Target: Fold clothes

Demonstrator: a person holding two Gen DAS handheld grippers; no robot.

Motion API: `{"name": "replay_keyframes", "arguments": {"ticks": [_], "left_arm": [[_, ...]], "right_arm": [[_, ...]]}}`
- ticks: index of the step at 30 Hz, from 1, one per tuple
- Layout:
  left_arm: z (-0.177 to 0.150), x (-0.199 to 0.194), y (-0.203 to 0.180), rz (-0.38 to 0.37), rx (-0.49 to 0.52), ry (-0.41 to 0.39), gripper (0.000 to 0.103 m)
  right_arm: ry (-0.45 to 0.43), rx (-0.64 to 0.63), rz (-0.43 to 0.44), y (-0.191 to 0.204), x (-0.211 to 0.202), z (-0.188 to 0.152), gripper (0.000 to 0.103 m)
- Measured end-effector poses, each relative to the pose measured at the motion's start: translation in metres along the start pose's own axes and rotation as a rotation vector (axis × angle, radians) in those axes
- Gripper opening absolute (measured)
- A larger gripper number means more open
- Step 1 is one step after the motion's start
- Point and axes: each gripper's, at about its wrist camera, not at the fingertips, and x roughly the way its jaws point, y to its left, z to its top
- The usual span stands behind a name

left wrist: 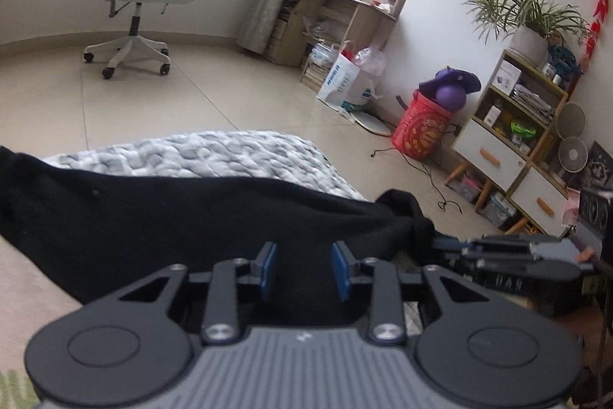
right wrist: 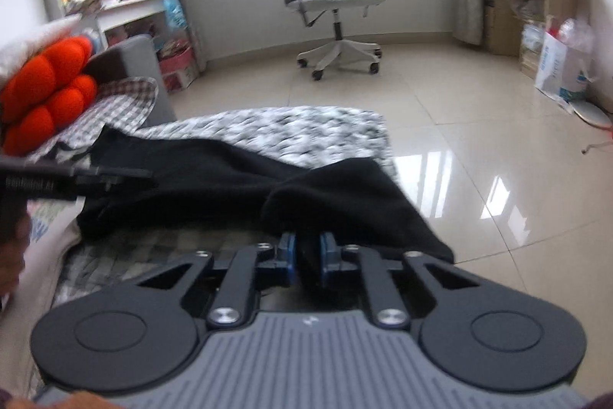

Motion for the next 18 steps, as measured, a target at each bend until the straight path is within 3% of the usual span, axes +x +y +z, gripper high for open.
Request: {"name": "replay_keyframes", "arguments": {"ticks": [7,18], "left_arm": [[-0.001,0.001,-0.004,-0.020,-0.010,-0.008,0.032],[-0.005,-0.018,-0.011,-0.039,0.023,-0.023,0.033]], "right_arm": [[-0.046,0.021,-0.161,-0.043,-0.012,0.014,0.011],[-0.023,0.081,-0.346,-0.098,0.012,0.025,0.010]]}}
